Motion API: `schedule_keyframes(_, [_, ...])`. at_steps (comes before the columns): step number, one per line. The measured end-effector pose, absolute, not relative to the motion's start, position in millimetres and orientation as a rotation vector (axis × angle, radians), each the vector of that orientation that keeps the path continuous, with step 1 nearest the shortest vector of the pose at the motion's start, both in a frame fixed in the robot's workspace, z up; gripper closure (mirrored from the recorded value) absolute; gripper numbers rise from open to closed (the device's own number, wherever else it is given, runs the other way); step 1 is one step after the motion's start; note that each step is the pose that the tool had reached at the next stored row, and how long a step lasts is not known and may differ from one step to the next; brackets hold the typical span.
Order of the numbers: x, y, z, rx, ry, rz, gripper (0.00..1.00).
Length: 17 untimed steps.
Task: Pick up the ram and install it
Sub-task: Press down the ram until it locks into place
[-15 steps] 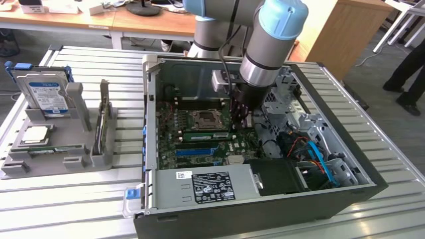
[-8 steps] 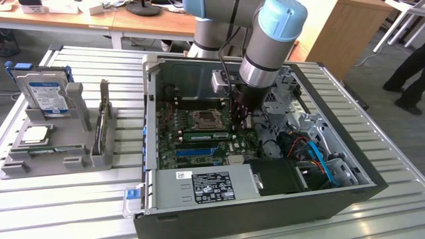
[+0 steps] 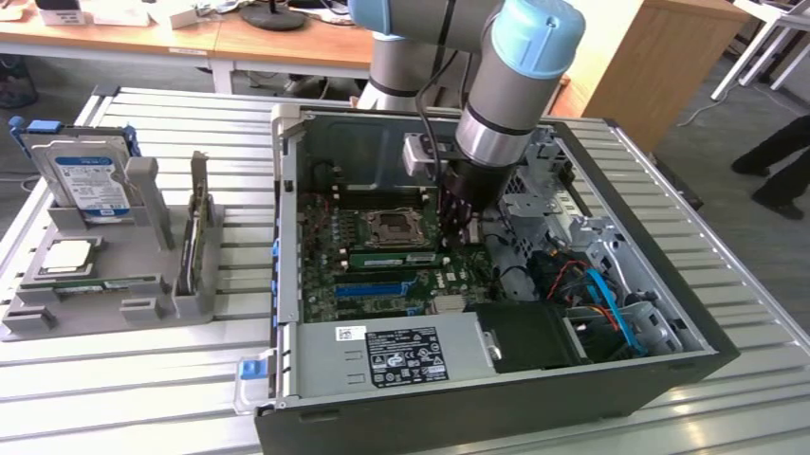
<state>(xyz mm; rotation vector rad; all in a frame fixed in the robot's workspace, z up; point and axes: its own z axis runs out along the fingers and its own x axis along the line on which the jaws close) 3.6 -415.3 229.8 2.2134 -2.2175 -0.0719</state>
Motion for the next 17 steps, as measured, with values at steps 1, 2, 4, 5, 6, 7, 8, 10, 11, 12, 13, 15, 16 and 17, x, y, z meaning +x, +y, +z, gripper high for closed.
schedule_keyframes(1, [3.6, -415.3, 229.7, 2.213, -2.217, -0.072, 0.89])
schedule_keyframes(2, [3.6, -415.2, 229.1, 2.213, -2.218, -0.072, 0.89])
schedule_keyframes(4, [3.6, -415.3, 228.1, 2.213, -2.218, -0.072, 0.89])
schedule_keyframes(5, [3.6, -415.3, 227.5, 2.213, -2.218, -0.072, 0.89])
schedule_keyframes(6, [3.6, -415.3, 227.5, 2.213, -2.217, -0.072, 0.89])
schedule_keyframes(7, [3.6, -415.3, 227.5, 2.213, -2.217, -0.072, 0.89])
schedule_keyframes(8, [3.5, -415.3, 227.5, 2.213, -2.217, -0.072, 0.89])
schedule_keyframes(10, [3.6, -415.3, 227.3, 2.213, -2.218, -0.072, 0.89])
schedule_keyframes(11, [3.6, -415.3, 226.8, 2.214, -2.218, -0.072, 0.89])
schedule_keyframes(12, [3.6, -415.2, 226.2, 2.214, -2.218, -0.072, 0.89])
schedule_keyframes(13, [3.6, -415.3, 225.7, 2.213, -2.218, -0.072, 0.89])
schedule_keyframes(15, [3.6, -415.3, 225.0, 2.213, -2.217, -0.072, 0.89])
schedule_keyframes(16, [3.6, -415.3, 225.0, 2.213, -2.217, -0.072, 0.89])
schedule_keyframes(17, [3.6, -415.3, 225.0, 2.213, -2.217, -0.072, 0.89])
